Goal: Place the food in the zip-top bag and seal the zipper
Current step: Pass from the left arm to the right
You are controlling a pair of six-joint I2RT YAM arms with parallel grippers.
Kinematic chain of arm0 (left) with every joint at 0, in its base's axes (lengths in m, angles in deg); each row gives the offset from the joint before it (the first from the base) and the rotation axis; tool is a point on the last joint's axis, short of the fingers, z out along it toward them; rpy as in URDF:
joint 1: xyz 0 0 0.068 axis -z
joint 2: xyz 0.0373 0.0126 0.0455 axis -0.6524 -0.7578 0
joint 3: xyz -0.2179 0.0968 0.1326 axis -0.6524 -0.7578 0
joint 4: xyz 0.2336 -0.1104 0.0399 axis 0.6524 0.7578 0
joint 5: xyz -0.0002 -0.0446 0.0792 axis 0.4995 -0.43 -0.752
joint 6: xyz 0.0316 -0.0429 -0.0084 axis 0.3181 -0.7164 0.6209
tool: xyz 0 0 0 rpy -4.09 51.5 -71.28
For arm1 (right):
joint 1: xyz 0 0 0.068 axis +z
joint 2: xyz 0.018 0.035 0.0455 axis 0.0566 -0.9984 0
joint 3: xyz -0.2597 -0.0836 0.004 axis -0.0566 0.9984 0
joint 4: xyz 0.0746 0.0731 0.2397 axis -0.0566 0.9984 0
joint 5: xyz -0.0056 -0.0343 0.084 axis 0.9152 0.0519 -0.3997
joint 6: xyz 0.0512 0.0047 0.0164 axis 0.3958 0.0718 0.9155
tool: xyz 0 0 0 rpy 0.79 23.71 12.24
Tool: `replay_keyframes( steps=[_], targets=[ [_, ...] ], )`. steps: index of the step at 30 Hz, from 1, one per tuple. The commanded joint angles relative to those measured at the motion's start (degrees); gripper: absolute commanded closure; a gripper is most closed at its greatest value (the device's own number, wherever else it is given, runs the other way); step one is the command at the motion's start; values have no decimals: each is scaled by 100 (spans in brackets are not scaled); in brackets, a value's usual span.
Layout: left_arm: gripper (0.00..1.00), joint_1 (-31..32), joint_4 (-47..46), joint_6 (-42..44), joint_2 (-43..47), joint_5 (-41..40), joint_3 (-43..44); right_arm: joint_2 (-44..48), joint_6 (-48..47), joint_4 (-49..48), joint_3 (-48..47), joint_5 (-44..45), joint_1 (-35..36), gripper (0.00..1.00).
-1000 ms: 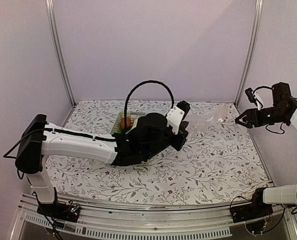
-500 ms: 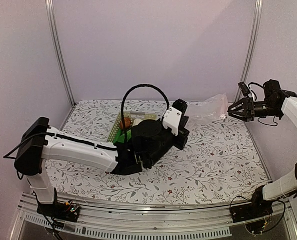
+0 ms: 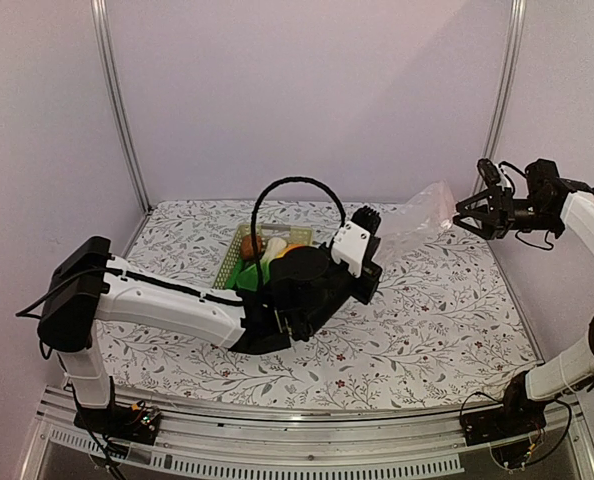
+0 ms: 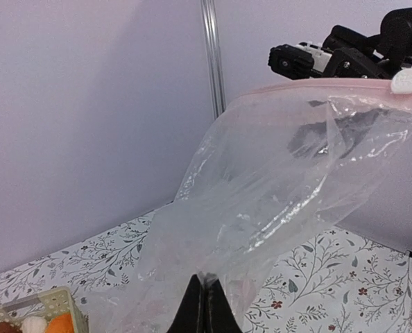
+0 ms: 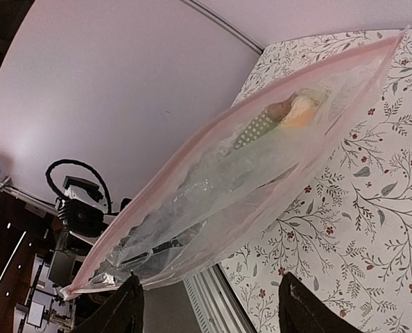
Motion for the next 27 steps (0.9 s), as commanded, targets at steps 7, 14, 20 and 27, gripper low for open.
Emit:
replay_keyframes(
  steps=[7, 14, 20, 27],
  targets=[
    [100, 66, -527, 140, 0, -70, -46, 220, 749, -336, 70, -116, -86, 36],
    [100, 156, -721, 274, -37, -41, -25, 40, 988, -489, 180, 142, -88, 40],
    [100, 268, -765, 479, -206, 93, 123, -115, 1061, -537, 149, -5, -87, 46],
    [100, 299, -509, 555, -452, 170, 341, -85, 1070, -611, 143, -11, -85, 71]
  ],
)
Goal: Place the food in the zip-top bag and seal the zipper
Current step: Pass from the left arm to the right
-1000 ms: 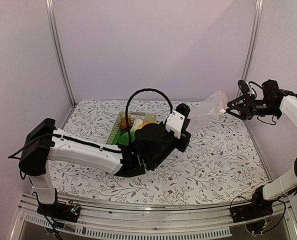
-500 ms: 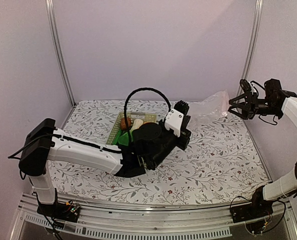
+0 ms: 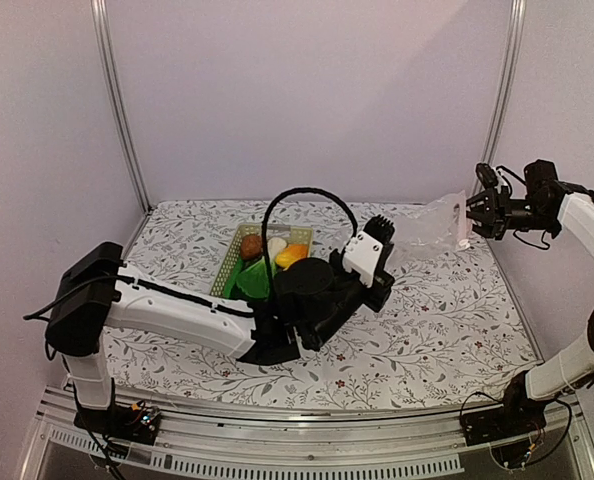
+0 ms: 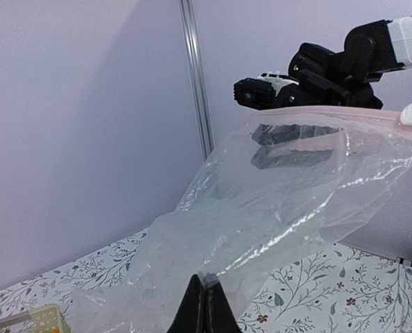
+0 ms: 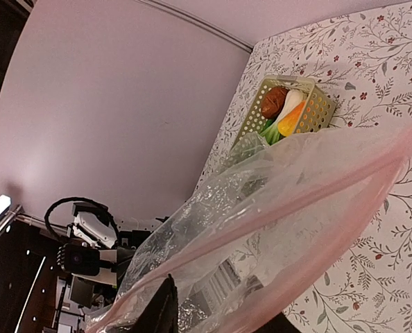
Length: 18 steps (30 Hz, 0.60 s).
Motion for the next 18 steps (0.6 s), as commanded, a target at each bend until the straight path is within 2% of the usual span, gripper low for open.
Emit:
replay_keyframes(
  steps=[1, 3, 4, 5, 7, 8, 10, 12, 16, 18],
  targets=[
    [100, 60, 170, 96, -247, 99, 246, 41, -22, -83, -2, 83, -24, 76],
    [100, 57, 233, 29, -281, 86, 243, 55, -196, 13, -132, 466, -31, 86],
    [97, 61, 294, -29, -301, 52, 242, 55, -311, 46, -211, 737, -29, 90],
    [87, 58, 360, -85, -302, 5, 244, 60, -394, 74, -305, 1023, -26, 93],
    [59, 59, 477, -260, -245, -117, 167, 77, -719, 64, -539, 1745, -22, 98],
    [48, 55, 514, -386, -184, -168, 83, 131, -790, -37, -635, 2178, -12, 100],
    [38, 49, 590, -649, 12, -169, -113, 256, -962, -299, -823, 3172, 109, 100],
    [33, 33, 718, -933, 231, -173, -286, 432, -1245, -597, -906, 4303, 467, 100],
    [30, -45, 1153, -1672, 602, -69, -421, 628, -1914, -1092, -616, 6846, 2016, 100],
    [30, -124, 1357, -2111, 718, 60, -445, 495, -2103, -1207, -370, 7317, 2522, 100]
  ],
)
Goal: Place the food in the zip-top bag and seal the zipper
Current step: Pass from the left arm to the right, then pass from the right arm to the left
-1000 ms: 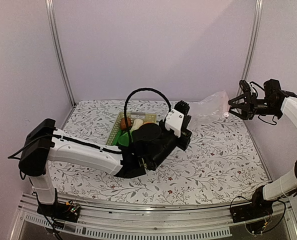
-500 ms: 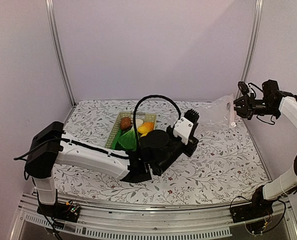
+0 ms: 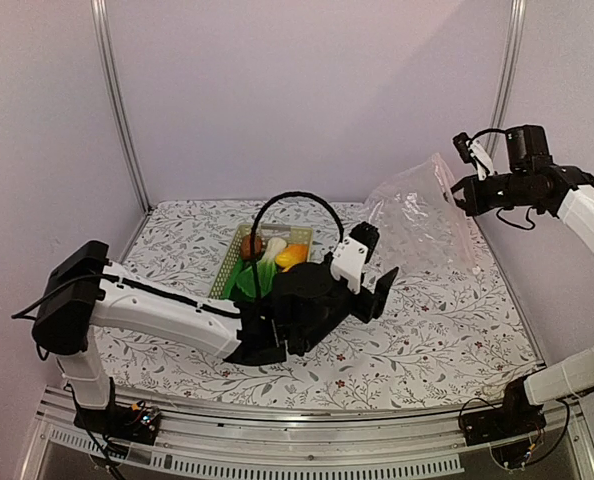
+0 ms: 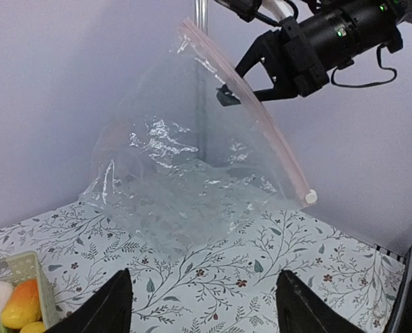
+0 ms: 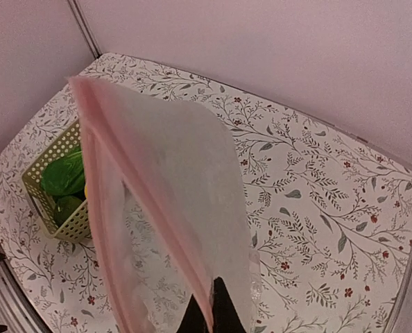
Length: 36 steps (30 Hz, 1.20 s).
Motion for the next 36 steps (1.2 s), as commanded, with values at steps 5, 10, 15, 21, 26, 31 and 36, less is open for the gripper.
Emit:
replay_keyframes(
  steps=[5, 10, 15, 21, 26, 31, 36],
  targets=[
    [28, -451, 652, -2460, 498, 528, -178, -646, -756, -536, 553, 2222, 1382, 100],
    [25, -709, 807, -3434, 268, 883, 22, -1096, -733, -591, 431, 2192, 1978, 100],
    [25, -846, 1202, -3980, -80, 1010, 482, -1609, -519, -473, 3, 2065, 2202, 100],
    [26, -1105, 1915, -4809, -516, 1159, 982, -1979, -311, -302, -493, 1753, 2306, 100],
    [31, -1421, 2078, -5283, -796, 1452, 1129, -2137, -238, -219, -653, 1687, 2349, 100],
    [32, -1565, 1661, -5191, -962, 1684, 1103, -2195, -237, -170, -667, 1605, 2382, 100],
    [32, -1628, 1269, -5083, -1065, 1915, 1113, -2222, -223, -161, -646, 1611, 2383, 100]
  ],
)
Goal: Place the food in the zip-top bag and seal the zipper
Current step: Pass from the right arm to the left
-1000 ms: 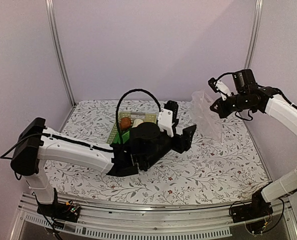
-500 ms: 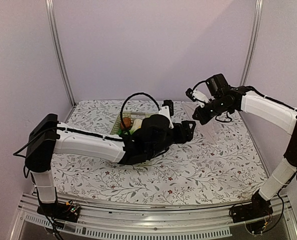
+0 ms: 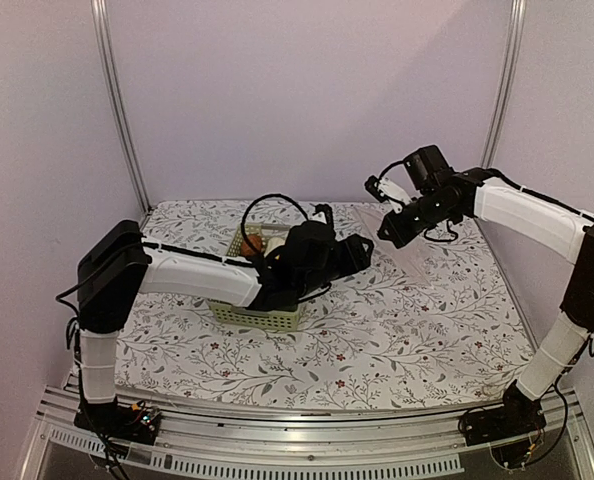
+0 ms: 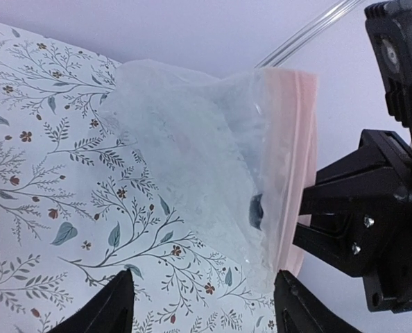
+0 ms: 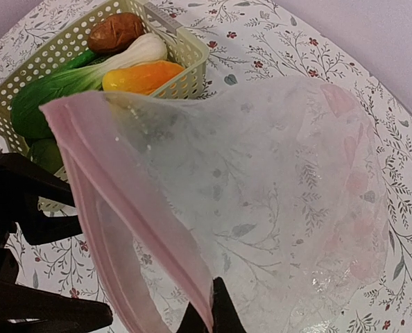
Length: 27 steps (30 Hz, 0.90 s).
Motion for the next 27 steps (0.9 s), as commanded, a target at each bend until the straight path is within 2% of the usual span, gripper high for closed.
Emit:
replay_keyframes(
  steps=[1, 8, 13, 19, 21, 23, 25, 26, 27],
  targets=[
    [32, -51, -393, 82, -123, 315, 111, -128, 64, 81, -119, -96, 43, 100],
    [34, -61, -346, -24, -263, 384, 335, -259, 119, 56, -141, 141, 42, 100],
    [42, -195, 334, -831, -485, 275, 618, -244, 139, 73, -174, 61, 55, 100],
    [62, -358, 276, -1054, -792, 475, 917, -162, 123, 113, -164, 111, 81, 100],
    [81, -392, 126, -948, -830, 508, 925, -140, 78, 131, -154, 147, 86, 98],
    [98, -416, -4, -878, -837, 550, 856, -130, -8, 139, -115, 286, 92, 92],
    [100, -423, -95, -867, -789, 545, 735, -118, -78, 99, -21, 565, 94, 78],
    [100, -430, -174, -872, -754, 553, 654, -79, -112, 70, 62, 668, 94, 65],
    [100, -430, -272, -880, -717, 577, 578, -58, -163, 46, 183, 723, 94, 59]
  ],
)
